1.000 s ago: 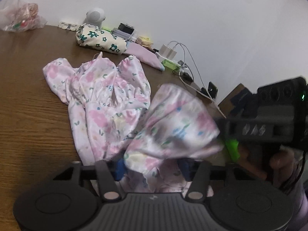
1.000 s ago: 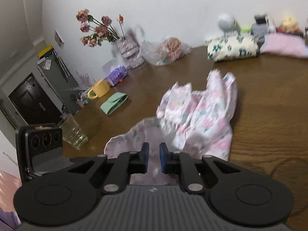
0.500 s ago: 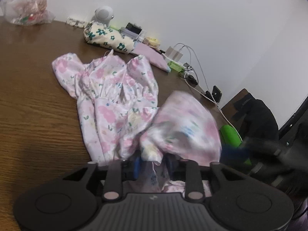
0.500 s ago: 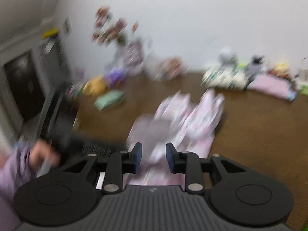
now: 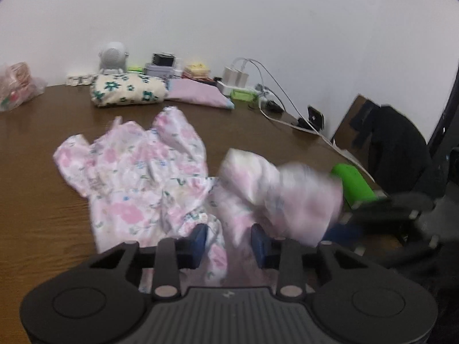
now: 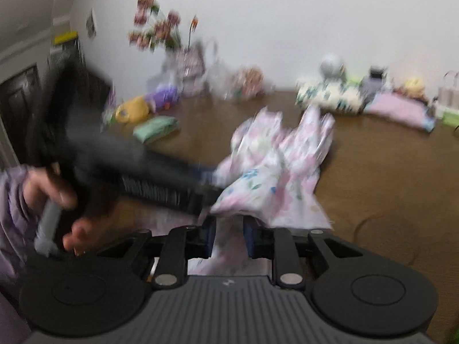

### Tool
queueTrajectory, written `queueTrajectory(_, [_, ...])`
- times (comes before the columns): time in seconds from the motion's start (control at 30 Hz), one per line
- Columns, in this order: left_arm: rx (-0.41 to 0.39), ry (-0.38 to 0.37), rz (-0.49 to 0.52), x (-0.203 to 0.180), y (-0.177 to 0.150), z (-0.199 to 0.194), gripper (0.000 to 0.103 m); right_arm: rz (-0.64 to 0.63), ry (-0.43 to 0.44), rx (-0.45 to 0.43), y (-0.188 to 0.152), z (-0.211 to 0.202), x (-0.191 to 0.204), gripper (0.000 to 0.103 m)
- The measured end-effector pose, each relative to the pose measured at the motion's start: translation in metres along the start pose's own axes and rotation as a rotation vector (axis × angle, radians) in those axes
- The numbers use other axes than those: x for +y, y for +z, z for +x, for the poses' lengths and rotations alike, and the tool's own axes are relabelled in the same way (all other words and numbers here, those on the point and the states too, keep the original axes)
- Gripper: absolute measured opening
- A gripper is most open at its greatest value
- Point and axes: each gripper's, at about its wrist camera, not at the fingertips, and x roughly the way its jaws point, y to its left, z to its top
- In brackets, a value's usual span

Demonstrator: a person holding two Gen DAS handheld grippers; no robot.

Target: Fold clothes

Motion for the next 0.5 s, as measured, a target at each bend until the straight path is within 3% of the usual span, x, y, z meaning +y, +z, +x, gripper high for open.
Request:
queueTrajectory(0.07, [-0.023,0.001,-0.039,0.012,-0.007,-0.008,0.048,-0.003,-0.013,-0.029,0.008,-0.006,-0.004,0.020])
queueTrajectory(0.2, [-0.075,-0.003,-0.042,0.025,-0.011,-0.037,0.050,0.010,-0.008,-0.033,0.020,0.002,-0.016,0.020])
queueTrajectory(0.3, [-0.164,-0.032,0.143,0.010,-0.005,-0.064,0.051,0.053,0.065,-0.028,0.026,0.007,-0.027,0.020])
queueTrajectory(0.37, [-0.201,-0.056,0.317,-0.007,-0.002,-0.072,0.061,0.084,0.097,-0.025,0.031,0.008,-0.036,0.020])
queueTrajectory(0.43, [-0.193,-0.070,0.475,-0.020,-0.001,-0.066,0.073,0.128,0.129,-0.023,0.036,0.008,-0.045,0.020])
queueTrajectory(0.5, [-0.155,-0.075,0.568,-0.028,0.001,-0.053,0.073,0.165,0.159,-0.040,0.039,0.003,-0.051,0.020])
